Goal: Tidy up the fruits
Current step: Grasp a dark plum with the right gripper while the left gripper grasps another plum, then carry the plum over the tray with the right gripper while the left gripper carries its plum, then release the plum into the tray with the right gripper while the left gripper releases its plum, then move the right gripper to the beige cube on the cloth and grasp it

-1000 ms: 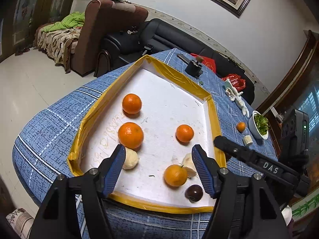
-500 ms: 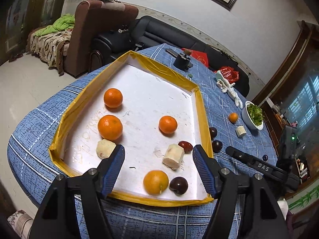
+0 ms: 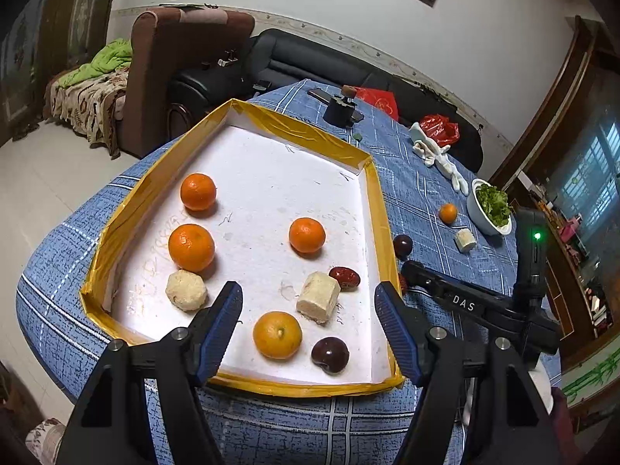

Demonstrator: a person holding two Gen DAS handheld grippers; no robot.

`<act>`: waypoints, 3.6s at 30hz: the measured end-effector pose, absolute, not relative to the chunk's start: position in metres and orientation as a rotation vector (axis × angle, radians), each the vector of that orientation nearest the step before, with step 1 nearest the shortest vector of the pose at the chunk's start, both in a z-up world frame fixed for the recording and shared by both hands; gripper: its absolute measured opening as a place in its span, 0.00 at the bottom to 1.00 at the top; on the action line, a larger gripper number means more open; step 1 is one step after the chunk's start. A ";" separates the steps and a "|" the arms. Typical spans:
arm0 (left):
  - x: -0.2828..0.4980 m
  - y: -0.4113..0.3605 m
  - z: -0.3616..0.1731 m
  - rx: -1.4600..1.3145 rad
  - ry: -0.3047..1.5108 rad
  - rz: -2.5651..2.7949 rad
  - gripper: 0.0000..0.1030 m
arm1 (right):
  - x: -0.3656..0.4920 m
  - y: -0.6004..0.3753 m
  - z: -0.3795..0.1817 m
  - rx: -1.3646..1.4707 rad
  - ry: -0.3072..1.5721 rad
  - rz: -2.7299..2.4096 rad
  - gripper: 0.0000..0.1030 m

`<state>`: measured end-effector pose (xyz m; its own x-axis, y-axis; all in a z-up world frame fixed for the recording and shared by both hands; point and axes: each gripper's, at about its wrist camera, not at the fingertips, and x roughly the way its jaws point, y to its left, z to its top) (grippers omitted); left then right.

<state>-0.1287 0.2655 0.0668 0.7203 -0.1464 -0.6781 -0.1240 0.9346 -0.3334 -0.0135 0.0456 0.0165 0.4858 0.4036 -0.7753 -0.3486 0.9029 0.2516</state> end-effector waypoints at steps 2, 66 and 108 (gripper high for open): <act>-0.126 0.261 0.068 -0.357 0.772 -0.015 0.68 | -0.013 0.042 0.017 0.064 0.966 0.463 0.29; -0.093 0.279 0.064 -0.341 0.796 0.070 0.23 | -0.027 -0.048 0.031 0.208 0.856 0.348 0.29; -0.123 0.285 0.069 -0.342 0.759 0.077 0.79 | -0.054 0.085 0.068 0.109 0.867 0.621 0.52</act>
<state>-0.1227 0.2845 0.0685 0.7255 -0.0545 -0.6861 -0.1905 0.9420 -0.2763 -0.0540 0.0845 0.0682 0.4837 0.5517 -0.6795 -0.4662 0.8194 0.3334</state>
